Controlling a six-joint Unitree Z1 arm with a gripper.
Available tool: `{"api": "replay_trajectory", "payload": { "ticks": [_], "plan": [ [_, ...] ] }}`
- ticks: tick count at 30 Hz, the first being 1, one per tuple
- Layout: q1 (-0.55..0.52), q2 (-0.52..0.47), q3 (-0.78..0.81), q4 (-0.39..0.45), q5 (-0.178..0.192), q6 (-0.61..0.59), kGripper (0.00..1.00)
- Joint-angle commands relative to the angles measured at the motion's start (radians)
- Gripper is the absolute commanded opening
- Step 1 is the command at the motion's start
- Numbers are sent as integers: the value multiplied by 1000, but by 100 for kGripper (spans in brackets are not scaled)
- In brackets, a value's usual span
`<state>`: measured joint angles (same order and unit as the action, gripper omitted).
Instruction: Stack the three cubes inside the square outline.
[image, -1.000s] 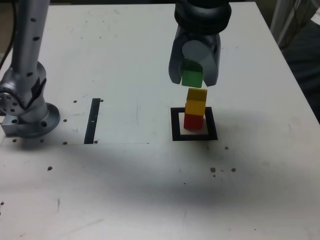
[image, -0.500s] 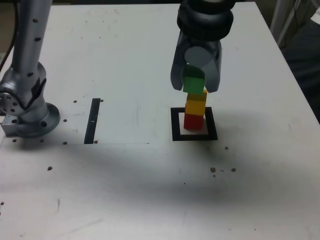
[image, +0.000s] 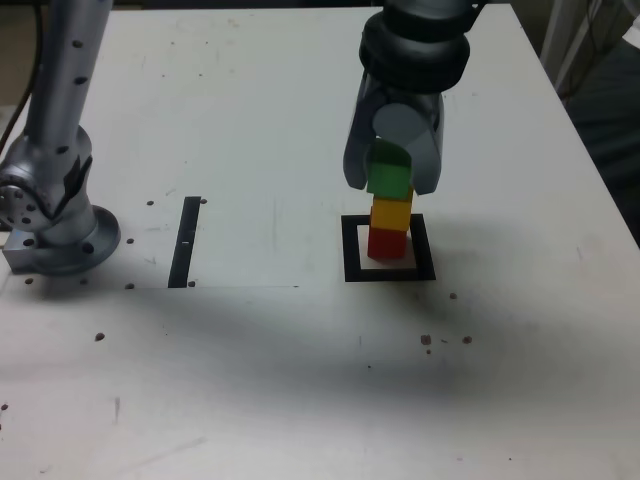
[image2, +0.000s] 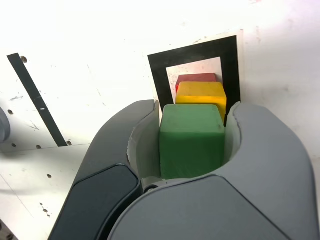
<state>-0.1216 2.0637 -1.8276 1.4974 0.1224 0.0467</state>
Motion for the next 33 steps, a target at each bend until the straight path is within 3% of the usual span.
{"api": "replay_trajectory", "payload": {
  "ticks": [1, 4, 6, 18, 33],
  "plan": [
    [5, 5, 4, -4, -3, 4, 72],
    [7, 5, 10, -8, -2, 7, 94],
    [7, 3, 13, -10, -1, 7, 99],
    [8, -37, 26, -9, 3, 8, 100],
    [8, -223, 163, 17, 8, 5, 100]
  ]
}}
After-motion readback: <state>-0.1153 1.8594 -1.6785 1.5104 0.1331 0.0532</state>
